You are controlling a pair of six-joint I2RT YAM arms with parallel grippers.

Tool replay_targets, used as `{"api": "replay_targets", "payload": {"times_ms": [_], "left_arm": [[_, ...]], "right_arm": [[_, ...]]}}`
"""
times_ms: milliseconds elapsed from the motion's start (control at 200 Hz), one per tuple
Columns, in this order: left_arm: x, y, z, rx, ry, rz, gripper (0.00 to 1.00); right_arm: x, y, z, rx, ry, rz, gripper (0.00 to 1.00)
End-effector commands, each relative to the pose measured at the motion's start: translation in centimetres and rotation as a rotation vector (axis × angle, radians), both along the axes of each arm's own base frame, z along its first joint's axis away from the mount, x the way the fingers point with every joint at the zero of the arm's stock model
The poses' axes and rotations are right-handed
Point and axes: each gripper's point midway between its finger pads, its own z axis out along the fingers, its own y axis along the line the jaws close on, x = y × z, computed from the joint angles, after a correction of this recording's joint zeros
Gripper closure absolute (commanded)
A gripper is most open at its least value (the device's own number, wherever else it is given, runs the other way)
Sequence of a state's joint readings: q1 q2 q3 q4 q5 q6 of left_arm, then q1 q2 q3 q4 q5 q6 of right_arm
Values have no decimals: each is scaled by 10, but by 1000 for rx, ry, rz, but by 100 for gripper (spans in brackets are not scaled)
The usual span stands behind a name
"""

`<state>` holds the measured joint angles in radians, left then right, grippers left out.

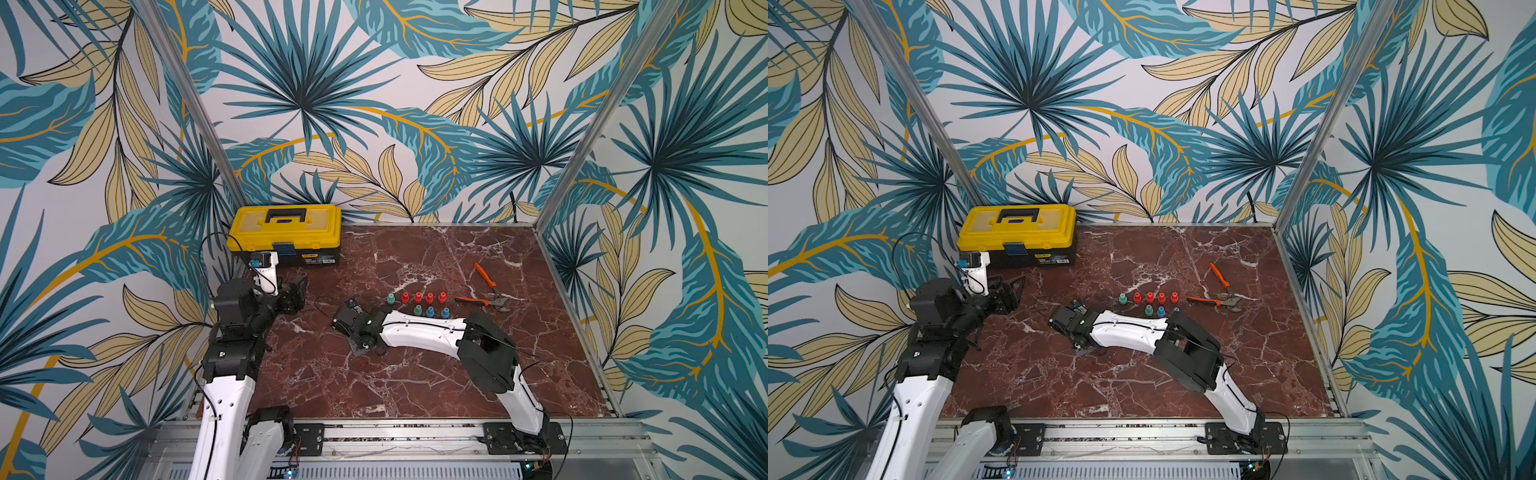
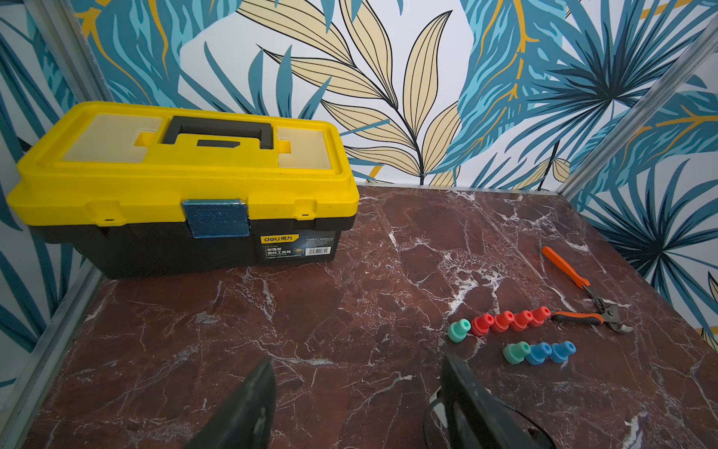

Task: Close the stamp cap
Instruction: Place the stamp at the center of the board.

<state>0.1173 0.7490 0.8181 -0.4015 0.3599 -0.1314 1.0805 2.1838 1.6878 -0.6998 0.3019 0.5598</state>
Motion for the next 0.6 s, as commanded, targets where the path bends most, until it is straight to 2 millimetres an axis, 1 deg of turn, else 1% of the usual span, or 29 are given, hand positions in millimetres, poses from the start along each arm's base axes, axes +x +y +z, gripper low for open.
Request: {"api": "replay_targets", "payload": {"times_ms": [0, 130, 265, 371, 456, 506, 556, 571, 596], "left_arm": [[1, -1, -1, -6, 5, -9, 31], [-5, -6, 1, -24, -2, -30, 31], [-10, -7, 0, -36, -6, -33, 31], [-12, -7, -5, -37, 4, -32, 31], [-13, -7, -11, -36, 15, -29, 30], [-13, -6, -13, -37, 20, -22, 30], [-12, -6, -14, -39, 24, -26, 31], [-12, -7, -14, -40, 25, -28, 31], [-11, -7, -14, -40, 28, -31, 30]], "right_arm": [[-2, -42, -20, -134, 85, -23, 97], [10, -58, -7, -102, 80, -67, 97], [26, -83, 2, -95, 71, -116, 97], [41, -100, 3, -82, 79, -161, 96], [53, -109, 2, -64, 88, -190, 96], [60, -112, 1, -52, 89, -204, 95], [62, -110, -1, -43, 92, -204, 94], [71, -119, -1, -39, 91, -232, 94], [75, -120, -2, -35, 92, -240, 94]]}}
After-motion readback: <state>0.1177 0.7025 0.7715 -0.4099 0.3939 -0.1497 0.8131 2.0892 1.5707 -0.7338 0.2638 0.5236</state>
